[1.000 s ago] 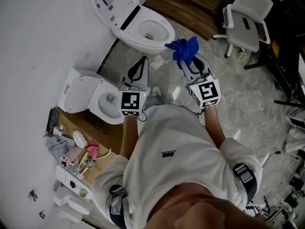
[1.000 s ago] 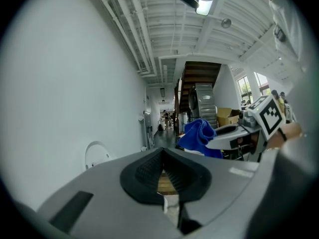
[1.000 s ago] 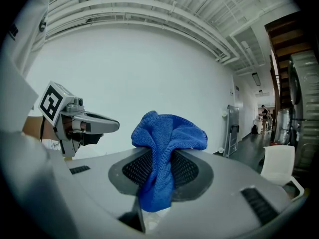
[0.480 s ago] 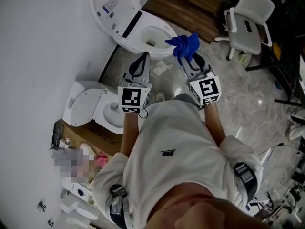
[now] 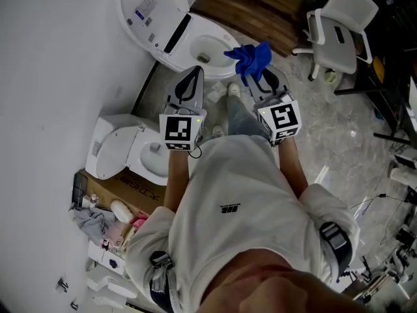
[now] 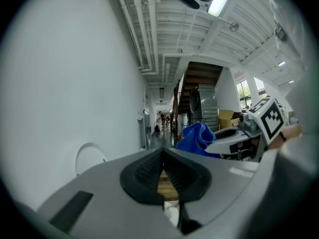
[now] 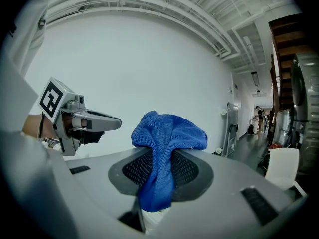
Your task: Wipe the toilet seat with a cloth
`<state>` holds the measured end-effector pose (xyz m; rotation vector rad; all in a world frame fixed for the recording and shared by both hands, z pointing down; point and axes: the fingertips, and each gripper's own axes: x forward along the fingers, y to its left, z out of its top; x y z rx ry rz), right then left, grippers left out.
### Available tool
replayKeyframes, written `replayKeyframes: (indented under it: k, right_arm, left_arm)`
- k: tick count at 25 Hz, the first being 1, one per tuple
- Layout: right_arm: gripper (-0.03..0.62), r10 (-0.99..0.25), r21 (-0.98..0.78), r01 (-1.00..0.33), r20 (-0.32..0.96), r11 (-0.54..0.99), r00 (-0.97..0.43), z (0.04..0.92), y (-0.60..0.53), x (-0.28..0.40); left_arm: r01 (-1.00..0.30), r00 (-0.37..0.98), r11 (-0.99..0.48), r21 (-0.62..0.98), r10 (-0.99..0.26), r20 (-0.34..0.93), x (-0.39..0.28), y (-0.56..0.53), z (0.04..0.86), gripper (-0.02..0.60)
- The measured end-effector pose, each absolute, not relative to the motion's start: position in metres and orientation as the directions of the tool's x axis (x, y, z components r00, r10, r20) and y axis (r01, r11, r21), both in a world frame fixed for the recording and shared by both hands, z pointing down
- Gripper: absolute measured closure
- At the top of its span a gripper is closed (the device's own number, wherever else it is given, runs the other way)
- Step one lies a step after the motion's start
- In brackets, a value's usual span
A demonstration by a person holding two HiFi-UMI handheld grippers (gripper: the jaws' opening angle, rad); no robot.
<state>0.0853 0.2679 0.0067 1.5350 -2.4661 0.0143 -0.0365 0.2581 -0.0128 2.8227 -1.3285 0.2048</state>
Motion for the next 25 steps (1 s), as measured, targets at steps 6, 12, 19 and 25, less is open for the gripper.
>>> replayKeyframes:
  k: [6, 12, 19, 25]
  right_arm:
    - [0.502, -0.863, 0.093, -0.870, 0.215, 0.484, -0.457, 0.018, 0.218, 0.089]
    - [0.502, -0.820, 0.068, -0.836, 0.257, 0.544, -0.512, 0.038, 0.155, 0.087]
    - [0.502, -0.731, 0.015, -0.775, 0.346, 0.631, -0.589, 0.082, 0.086, 0.088]
    - [0.502, -0.653, -0.038, -0.718, 0.384, 0.695, -0.652, 0.122, 0.043, 0.083]
  left_arm:
    - [-0.791, 0.600, -0.611, -0.038, -0.786, 0.150, -0.031, 0.210, 0.001, 0.572]
    - [-0.818, 0.557, -0.575, -0.031, -0.804, 0.206, -0.026, 0.153, 0.026, 0.572]
    - [-0.857, 0.497, -0.515, 0.006, -0.824, 0.273, -0.016, 0.087, 0.064, 0.572]
    - [-0.884, 0.449, -0.466, 0.027, -0.835, 0.318, -0.014, 0.042, 0.103, 0.572]
